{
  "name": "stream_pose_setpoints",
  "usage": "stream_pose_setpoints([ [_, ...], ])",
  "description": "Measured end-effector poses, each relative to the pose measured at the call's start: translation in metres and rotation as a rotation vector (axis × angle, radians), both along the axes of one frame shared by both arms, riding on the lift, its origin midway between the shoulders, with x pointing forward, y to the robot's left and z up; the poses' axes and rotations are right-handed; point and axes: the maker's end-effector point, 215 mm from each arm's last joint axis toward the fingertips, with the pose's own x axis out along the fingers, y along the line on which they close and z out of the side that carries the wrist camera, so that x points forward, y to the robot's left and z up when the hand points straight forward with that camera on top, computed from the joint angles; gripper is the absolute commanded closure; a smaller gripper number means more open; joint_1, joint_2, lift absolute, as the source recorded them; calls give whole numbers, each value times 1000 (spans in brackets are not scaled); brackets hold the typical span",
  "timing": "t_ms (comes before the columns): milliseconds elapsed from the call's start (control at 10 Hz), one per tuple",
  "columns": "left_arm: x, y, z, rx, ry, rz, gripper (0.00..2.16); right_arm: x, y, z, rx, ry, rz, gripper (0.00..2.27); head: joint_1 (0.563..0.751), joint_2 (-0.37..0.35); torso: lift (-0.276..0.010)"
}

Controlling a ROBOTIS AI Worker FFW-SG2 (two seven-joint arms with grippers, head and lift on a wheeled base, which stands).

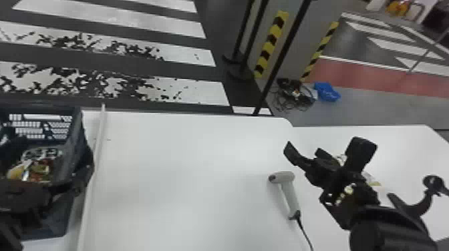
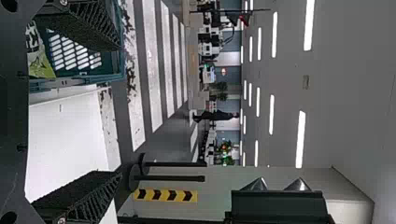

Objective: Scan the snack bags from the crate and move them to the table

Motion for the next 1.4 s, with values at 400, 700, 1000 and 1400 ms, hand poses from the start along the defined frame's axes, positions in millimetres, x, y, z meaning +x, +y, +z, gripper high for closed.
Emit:
stream_pose_setpoints([
  [400, -12, -2, -6, 2, 17, 17, 39, -22, 119, 34, -105, -143, 140, 43, 695, -195, -95],
  [700, -24, 4, -8, -4, 27, 67, 39, -45, 178, 56, -123, -276, 180, 66, 695, -126, -95],
  [1000, -30, 19, -7, 16, 58, 99, 39, -65, 180, 54, -117, -310, 152, 70, 695, -108, -95],
  [1400, -7, 66, 15, 56, 84, 159, 90, -67, 183, 44, -118, -294, 165, 70, 695, -47, -95],
])
